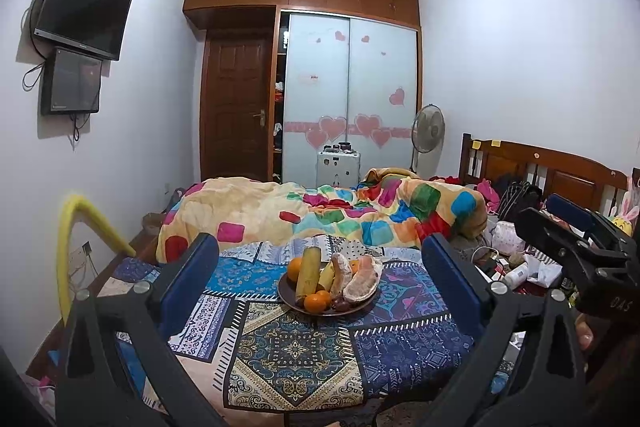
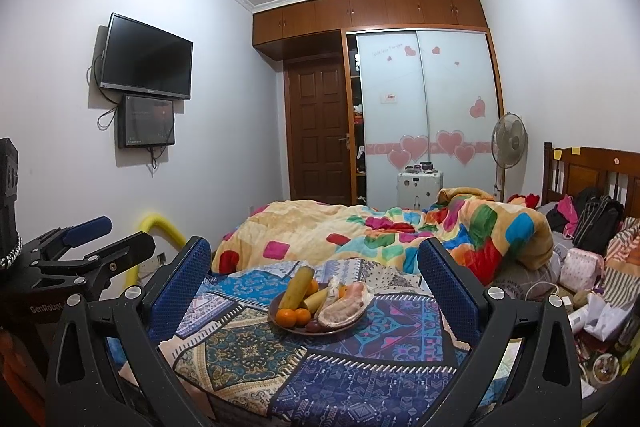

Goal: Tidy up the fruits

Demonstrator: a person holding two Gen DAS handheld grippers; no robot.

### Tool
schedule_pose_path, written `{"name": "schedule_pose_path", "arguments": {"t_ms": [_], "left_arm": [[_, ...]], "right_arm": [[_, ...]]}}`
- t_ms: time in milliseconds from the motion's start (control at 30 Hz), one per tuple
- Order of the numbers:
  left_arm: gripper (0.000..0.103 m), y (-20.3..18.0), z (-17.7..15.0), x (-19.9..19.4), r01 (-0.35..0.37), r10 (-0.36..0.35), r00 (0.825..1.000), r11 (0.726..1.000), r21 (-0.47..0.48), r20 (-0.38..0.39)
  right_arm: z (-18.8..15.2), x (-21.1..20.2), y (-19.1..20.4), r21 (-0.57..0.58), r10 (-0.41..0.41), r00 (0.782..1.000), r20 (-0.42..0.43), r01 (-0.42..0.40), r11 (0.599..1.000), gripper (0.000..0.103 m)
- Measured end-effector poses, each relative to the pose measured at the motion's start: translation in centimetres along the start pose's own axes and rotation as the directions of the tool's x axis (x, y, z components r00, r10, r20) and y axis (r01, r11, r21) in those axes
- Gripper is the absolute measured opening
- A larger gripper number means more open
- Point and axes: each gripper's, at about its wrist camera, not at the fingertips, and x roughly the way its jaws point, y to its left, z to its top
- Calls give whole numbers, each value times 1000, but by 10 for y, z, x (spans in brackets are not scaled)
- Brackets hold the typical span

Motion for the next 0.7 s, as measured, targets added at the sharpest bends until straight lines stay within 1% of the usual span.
{"name": "schedule_pose_path", "arguments": {"t_ms": [700], "left_arm": [[103,-2,1,1,5,-5,1000,1000,4,3]], "right_arm": [[1,1,1,10,3,1000,0,-3,1000,103]]}}
